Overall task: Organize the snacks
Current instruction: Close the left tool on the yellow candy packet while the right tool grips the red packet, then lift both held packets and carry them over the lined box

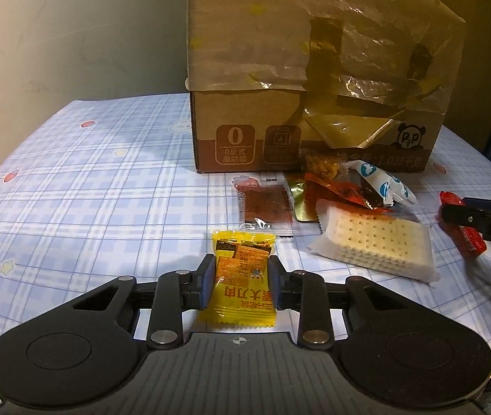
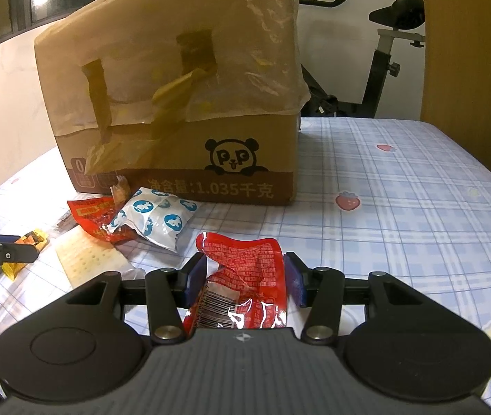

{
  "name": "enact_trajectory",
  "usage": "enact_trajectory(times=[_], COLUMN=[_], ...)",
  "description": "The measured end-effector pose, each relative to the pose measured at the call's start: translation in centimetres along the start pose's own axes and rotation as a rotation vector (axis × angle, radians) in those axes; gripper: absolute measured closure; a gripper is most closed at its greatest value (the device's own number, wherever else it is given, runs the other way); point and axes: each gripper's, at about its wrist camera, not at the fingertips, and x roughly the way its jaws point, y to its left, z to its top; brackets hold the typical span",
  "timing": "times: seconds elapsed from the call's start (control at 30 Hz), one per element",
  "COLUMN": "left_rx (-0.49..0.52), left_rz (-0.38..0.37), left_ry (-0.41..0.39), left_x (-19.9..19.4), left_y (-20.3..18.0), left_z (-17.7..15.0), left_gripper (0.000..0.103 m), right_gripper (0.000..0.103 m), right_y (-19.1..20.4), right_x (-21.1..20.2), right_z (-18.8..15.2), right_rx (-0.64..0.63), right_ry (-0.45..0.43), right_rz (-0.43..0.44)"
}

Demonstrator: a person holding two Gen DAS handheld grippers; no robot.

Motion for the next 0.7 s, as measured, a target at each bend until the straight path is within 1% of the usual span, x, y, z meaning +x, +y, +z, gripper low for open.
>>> enact_trajectory(times=[0.23, 0.4, 0.57, 0.7], left_rx=[-0.029, -0.034, -0.065, -0.080], left_rz=[-0.007, -0.011, -0.032, -0.055], left_ry=[-0.053, -0.089, -0.133, -0.194], left_x=[-1.3, -2.5, -4.3, -6.2], left_y=[0.2, 0.3, 0.7, 0.7], left_z=[0.6, 1.3, 2.9, 4.8], left_gripper=[0.070, 0.070, 0.070, 0.070], right_gripper=[0.051, 0.052, 0.052, 0.051], right_y=[0.0, 0.0, -0.4, -0.8], right_x=[-0.2, -0.6, -1.8, -3.9], right_z=[0.0, 0.1, 0.8, 2.1], right_rx=[0.002, 0.002, 0.021, 0.053], right_ry=[-0.012, -0.029, -0.056, -0.112], right_rz=[-0.001, -0.021, -0.032, -0.023])
